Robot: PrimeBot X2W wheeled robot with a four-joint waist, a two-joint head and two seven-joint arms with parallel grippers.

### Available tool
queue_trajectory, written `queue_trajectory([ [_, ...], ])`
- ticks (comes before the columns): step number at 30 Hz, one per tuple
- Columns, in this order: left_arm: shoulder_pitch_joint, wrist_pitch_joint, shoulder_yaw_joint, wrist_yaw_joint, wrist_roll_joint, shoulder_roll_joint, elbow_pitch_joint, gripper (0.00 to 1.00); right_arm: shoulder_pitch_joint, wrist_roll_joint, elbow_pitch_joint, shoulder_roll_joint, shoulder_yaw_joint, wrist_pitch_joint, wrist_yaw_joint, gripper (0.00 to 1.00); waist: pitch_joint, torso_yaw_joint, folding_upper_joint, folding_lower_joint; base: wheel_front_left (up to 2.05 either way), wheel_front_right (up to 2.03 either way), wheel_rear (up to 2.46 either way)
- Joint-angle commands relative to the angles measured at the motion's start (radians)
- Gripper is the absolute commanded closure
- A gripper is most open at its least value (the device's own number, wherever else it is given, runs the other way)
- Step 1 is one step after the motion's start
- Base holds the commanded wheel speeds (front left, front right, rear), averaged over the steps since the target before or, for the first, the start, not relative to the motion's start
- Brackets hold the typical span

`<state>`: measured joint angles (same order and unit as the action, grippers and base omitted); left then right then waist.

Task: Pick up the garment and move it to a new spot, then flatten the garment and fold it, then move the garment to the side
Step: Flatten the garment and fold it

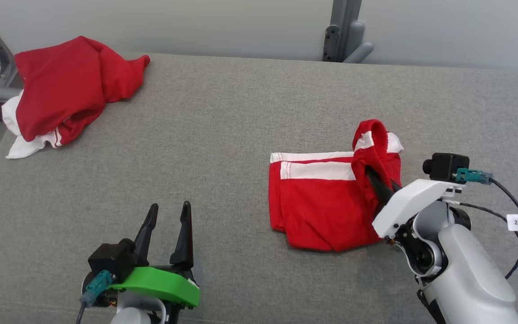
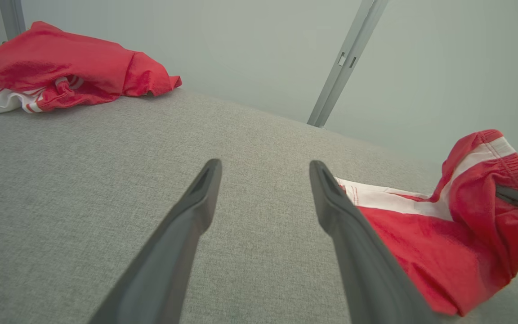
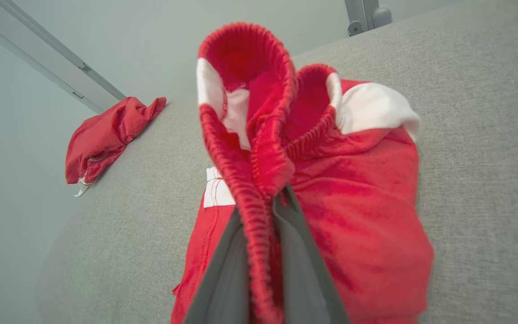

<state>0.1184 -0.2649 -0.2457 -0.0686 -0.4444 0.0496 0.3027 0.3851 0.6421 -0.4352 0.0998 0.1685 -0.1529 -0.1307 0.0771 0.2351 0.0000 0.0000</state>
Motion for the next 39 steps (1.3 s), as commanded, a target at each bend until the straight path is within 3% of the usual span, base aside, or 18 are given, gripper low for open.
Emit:
queue_trajectory([
  [1, 0.019, 0.000, -0.001, 0.005, -0.004, 0.002, -0.003, 0.00, -0.001, -0.008, 0.001, -0.004, 0.001, -0.006, 0.000, 1.00, 0.003, 0.012, 0.0000, 0.0000, 0.00, 0.00, 0.00],
  [20, 0.038, 0.000, -0.062, 0.019, -0.036, 0.002, -0.018, 0.00, 0.100, -0.095, -0.245, -0.049, 0.088, 0.029, 0.000, 1.00, 0.026, 0.112, 0.0000, 0.0000, 0.00, 0.00, 0.00],
  [24, 0.035, 0.000, -0.068, 0.022, -0.043, 0.002, -0.019, 0.00, 0.119, -0.106, -0.284, -0.048, 0.129, 0.073, 0.000, 0.00, 0.025, 0.116, 0.0000, 0.0000, 0.00, 0.00, 0.00],
  [39, 0.008, 0.000, -0.061, 0.024, -0.034, 0.002, -0.019, 0.00, 0.080, -0.106, -0.258, -0.048, 0.324, 0.189, 0.000, 0.00, 0.005, 0.088, 0.0000, 0.0000, 0.00, 0.00, 0.00],
])
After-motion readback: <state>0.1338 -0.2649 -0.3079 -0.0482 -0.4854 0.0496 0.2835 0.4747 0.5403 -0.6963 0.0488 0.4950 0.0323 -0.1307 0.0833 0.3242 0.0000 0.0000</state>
